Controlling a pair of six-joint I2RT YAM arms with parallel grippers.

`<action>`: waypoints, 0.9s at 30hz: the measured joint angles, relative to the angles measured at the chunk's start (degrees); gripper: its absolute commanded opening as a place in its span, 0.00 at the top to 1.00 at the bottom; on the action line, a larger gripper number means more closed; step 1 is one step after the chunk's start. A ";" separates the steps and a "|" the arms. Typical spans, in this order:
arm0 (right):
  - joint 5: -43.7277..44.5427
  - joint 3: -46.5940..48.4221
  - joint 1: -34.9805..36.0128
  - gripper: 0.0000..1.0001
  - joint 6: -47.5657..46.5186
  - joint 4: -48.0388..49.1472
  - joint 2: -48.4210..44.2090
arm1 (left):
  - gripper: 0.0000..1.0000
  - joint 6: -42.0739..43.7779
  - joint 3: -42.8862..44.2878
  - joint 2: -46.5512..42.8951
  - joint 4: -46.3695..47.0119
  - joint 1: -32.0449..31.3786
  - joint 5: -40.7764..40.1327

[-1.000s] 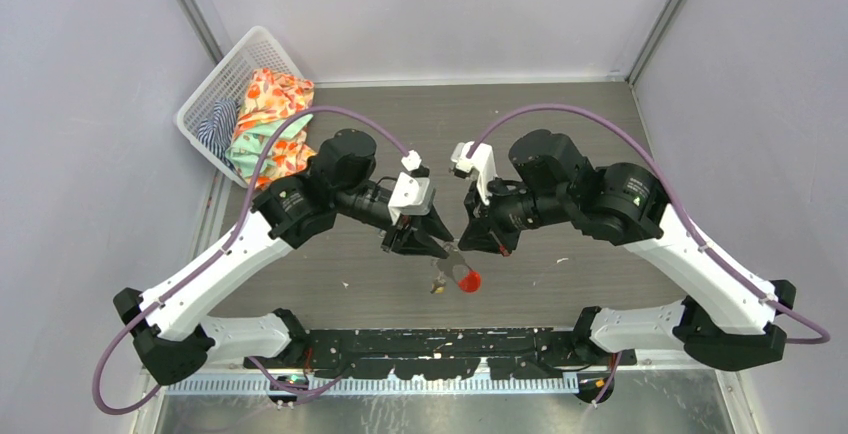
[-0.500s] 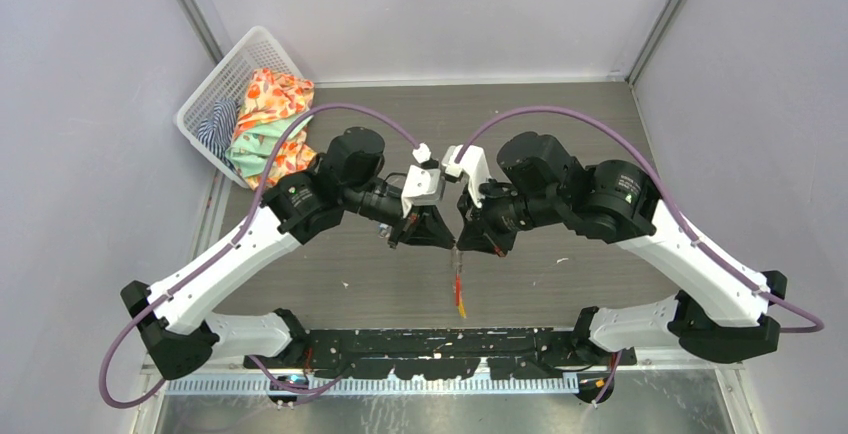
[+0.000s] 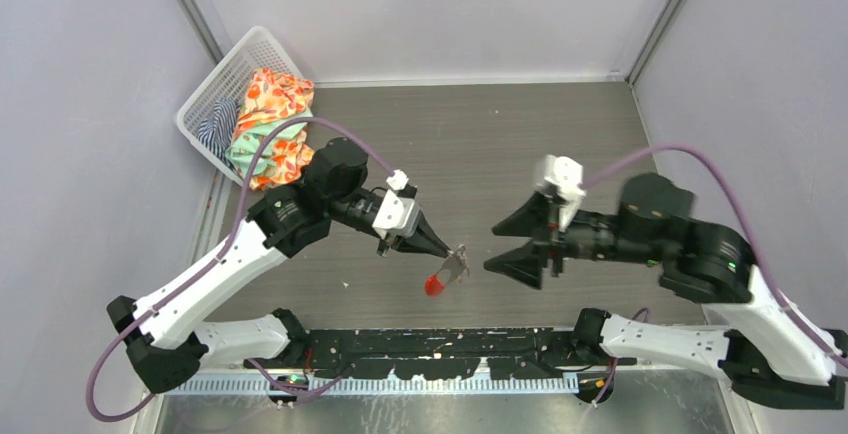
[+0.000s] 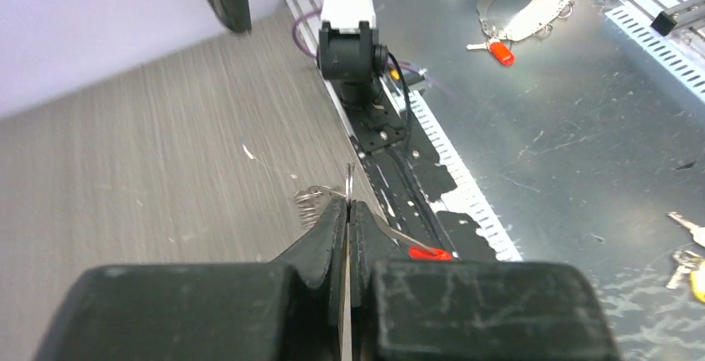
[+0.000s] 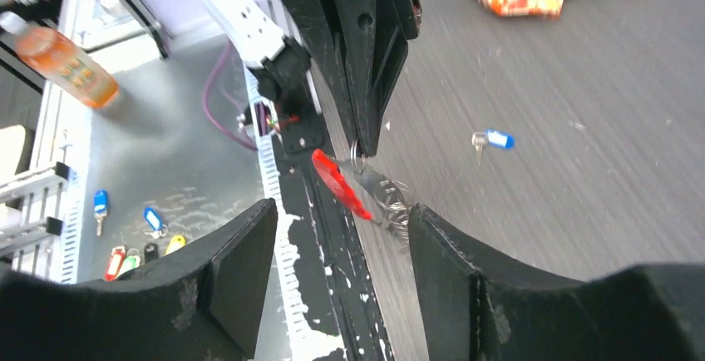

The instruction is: Put the keys on the keyring

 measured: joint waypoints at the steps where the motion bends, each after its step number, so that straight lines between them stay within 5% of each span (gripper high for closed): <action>1: -0.17 -1.57 0.00 0.36 0.15 1.73 -2.19 | 1.00 0.70 -0.70 -1.09 1.33 0.00 0.68; 8: -5.09 -16.72 0.00 0.43 2.32 20.90 -15.47 | 1.00 0.90 -0.85 -2.97 11.06 -0.68 4.66; 17: -7.61 -19.82 0.00 0.53 3.96 29.68 -12.90 | 1.00 -11.52 -0.85 -2.36 24.09 -0.76 5.31; 27: -5.92 -20.63 0.02 0.54 3.06 34.67 -11.61 | 1.00 -17.70 -0.85 -1.64 27.41 -0.76 5.16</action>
